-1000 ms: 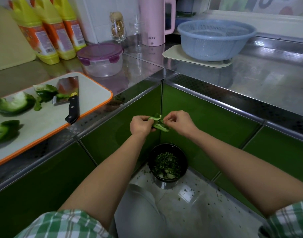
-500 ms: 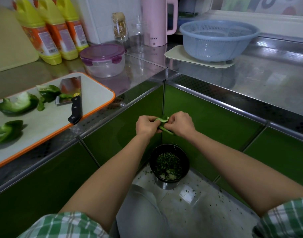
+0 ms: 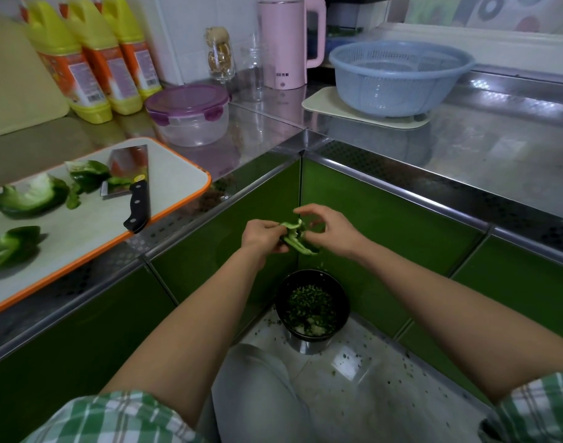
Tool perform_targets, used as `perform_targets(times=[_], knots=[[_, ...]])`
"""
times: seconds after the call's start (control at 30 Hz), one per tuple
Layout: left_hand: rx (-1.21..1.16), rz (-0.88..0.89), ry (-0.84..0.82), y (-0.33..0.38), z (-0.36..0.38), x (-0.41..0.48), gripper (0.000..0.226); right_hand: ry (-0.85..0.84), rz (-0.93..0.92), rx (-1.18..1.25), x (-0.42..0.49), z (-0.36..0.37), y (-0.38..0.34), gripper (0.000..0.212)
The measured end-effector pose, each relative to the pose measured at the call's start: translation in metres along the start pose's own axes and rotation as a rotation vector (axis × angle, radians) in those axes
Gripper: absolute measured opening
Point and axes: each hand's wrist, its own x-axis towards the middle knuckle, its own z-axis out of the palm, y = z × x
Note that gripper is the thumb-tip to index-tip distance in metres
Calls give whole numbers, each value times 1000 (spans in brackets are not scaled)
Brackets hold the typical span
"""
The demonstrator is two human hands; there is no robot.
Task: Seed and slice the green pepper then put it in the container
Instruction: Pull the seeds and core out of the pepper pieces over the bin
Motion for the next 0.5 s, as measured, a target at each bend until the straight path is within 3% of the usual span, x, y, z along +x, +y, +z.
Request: perform_targets(times=[0.1,0.27,0.4,0.5], knots=[[-34,19,-54,4,0,-6,19,24,-37,-58,4,5,-2,32],[-118,-125,-247,7,0,-15,22,190,80,-26,7,10,9,19],[-82,-59,-234,8,3,-16,14,94,98,-119,1,7,5,41],[-53,-21,-202,11,5,-16,12,122,-34,-427,-4,6,2,43]])
